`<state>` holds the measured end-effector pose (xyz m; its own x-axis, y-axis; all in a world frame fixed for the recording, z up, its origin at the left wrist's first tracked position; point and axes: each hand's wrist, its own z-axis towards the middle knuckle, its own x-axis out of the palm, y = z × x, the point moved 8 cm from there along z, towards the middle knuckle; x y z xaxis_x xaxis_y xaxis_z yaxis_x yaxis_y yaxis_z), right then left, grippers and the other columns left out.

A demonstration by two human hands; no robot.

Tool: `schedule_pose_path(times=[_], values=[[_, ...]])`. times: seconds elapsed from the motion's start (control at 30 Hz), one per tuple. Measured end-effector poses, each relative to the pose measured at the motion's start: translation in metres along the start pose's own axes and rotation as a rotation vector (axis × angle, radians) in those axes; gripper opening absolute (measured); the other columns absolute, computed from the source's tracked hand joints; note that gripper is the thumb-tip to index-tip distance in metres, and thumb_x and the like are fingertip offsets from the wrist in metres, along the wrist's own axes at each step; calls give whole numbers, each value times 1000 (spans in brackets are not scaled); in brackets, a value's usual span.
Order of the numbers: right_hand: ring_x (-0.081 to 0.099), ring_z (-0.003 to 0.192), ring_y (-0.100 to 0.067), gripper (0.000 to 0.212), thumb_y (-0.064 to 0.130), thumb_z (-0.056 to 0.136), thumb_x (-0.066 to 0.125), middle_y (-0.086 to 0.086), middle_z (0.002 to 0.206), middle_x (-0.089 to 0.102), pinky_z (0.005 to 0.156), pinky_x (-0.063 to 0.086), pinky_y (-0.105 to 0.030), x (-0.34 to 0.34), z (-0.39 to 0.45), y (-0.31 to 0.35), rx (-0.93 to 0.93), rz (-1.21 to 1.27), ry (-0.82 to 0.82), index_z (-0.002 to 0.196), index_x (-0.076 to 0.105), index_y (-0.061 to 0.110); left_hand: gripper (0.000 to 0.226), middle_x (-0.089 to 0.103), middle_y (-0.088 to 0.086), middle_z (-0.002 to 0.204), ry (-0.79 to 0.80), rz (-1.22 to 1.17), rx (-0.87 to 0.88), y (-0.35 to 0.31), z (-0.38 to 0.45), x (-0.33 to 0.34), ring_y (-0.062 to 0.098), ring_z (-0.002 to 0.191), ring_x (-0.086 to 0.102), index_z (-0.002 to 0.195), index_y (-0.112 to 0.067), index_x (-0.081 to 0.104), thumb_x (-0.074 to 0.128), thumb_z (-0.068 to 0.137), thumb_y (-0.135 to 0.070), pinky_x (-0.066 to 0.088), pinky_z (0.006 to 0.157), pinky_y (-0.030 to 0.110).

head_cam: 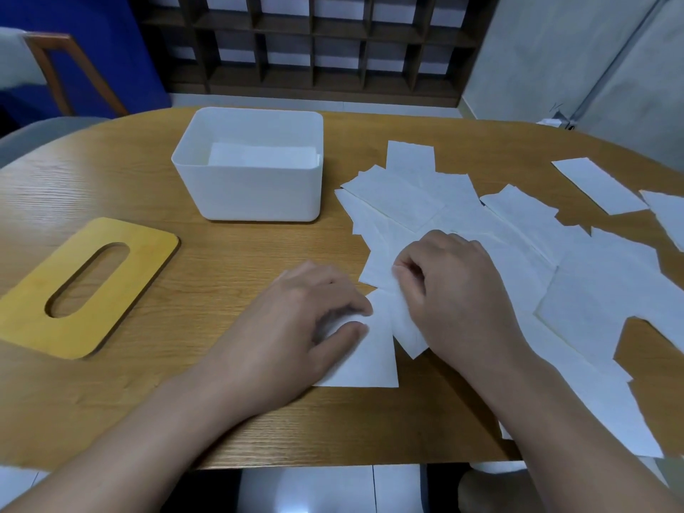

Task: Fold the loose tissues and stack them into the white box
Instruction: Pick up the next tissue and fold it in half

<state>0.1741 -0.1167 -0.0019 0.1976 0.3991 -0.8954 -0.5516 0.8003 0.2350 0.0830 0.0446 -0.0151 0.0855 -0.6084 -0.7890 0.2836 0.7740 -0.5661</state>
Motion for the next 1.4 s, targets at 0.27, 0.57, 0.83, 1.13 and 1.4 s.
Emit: schedule_pose_path(times=[0.27,0.57,0.83,1.13,1.4], values=[[57,83,-14,15,27,104,70,9,88,64,85,48,-38,-6,-3,-5,49,176,-10,89,68,24,16,71,-24,115,-47,-45,-19,6,1,-5,10,120,62,119,-34,77,75,103,-33,51,99,34],[58,77,-14,14,27,98,77,8,84,65,84,51,-43,-5,-7,3,-12,76,46,86,73,25,16,69,-25,113,-37,1,-9,4,1,-4,6,117,61,119,-36,76,72,104,-38,50,97,32],[57,78,-11,23,28,104,73,13,81,60,86,44,-36,2,-4,-7,44,232,114,83,65,27,15,70,-25,114,-43,-6,-14,5,1,-4,7,118,61,119,-36,77,74,104,-35,49,99,31],[65,91,-16,15,23,101,75,10,87,70,75,45,-15,-8,-10,18,49,653,162,86,74,25,53,63,-17,132,-231,-53,-57,11,2,-20,12,128,60,146,-29,65,80,97,-18,51,105,35],[65,88,-24,16,23,106,64,-4,91,70,82,52,-34,-14,-16,35,-27,1059,358,97,73,13,14,61,-16,144,-280,-64,-72,15,1,-27,14,144,50,112,-35,79,76,103,-25,43,115,52]])
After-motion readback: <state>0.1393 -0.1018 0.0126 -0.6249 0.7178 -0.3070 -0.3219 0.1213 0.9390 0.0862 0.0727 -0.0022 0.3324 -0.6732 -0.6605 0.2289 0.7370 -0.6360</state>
